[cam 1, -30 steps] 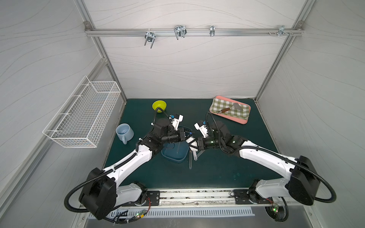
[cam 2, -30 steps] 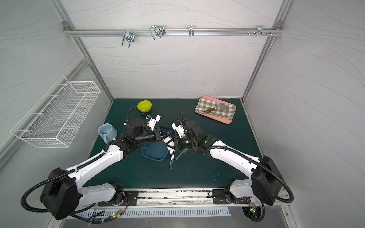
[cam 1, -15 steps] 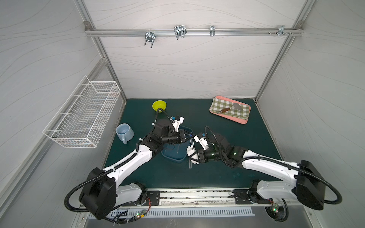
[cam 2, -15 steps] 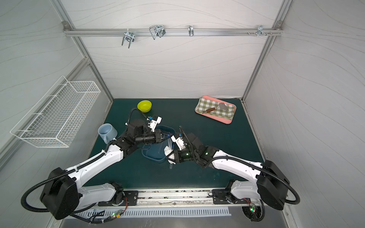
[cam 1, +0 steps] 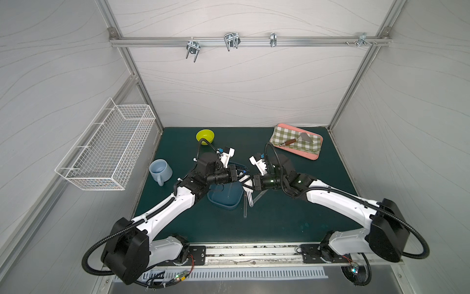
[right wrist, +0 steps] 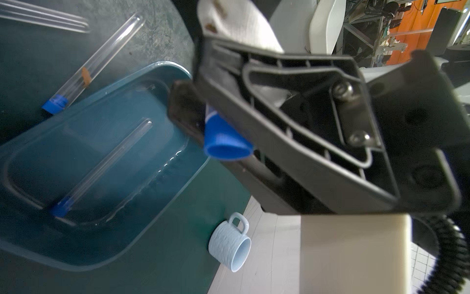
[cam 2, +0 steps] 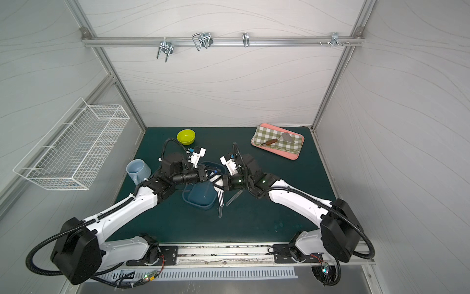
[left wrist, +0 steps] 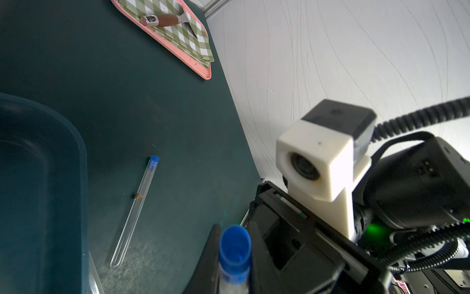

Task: Wipe the exteriors of test tubes
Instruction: Wipe the dirt from the test tube.

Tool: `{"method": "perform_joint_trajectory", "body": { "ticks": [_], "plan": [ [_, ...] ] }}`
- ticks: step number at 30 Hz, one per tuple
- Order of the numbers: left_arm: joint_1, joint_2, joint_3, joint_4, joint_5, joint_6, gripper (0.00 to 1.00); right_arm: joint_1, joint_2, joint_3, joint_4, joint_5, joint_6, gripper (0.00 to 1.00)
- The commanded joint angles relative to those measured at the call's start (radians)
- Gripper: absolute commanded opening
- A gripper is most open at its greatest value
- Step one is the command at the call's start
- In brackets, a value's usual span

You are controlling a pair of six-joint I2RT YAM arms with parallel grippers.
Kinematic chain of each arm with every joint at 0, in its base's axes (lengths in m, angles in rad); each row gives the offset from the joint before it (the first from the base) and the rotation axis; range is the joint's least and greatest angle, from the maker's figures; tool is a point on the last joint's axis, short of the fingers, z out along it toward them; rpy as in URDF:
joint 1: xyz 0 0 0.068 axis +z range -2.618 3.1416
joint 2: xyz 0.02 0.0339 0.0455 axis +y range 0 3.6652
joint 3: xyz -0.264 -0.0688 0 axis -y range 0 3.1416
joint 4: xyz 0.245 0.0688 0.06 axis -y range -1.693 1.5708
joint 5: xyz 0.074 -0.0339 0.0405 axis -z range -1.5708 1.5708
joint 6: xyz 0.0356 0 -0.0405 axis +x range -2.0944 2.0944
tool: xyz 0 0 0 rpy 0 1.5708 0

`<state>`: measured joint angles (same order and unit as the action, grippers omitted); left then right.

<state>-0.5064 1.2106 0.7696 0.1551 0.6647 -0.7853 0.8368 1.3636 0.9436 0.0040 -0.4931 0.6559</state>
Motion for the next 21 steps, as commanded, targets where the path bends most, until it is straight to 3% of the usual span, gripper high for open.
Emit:
{"method": "perform_joint_trajectory", "body": {
  "ticks": [1,13,17,21],
  "plan": [
    [-0.001,-0.013,0.002,0.009,-0.002,0.003,0.04,-0.002,0.004,0.025,0.034,-0.038,-0.011,0.20],
    [0.005,-0.020,-0.004,0.004,-0.003,0.009,0.04,0.205,-0.171,-0.213,0.038,0.129,0.118,0.21],
    [0.006,-0.021,-0.006,-0.002,-0.003,0.011,0.04,0.203,-0.190,-0.232,0.030,0.160,0.113,0.21],
    [0.006,-0.021,-0.007,-0.001,-0.002,0.011,0.04,0.157,-0.130,-0.155,0.031,0.118,0.072,0.21]
  ]
}}
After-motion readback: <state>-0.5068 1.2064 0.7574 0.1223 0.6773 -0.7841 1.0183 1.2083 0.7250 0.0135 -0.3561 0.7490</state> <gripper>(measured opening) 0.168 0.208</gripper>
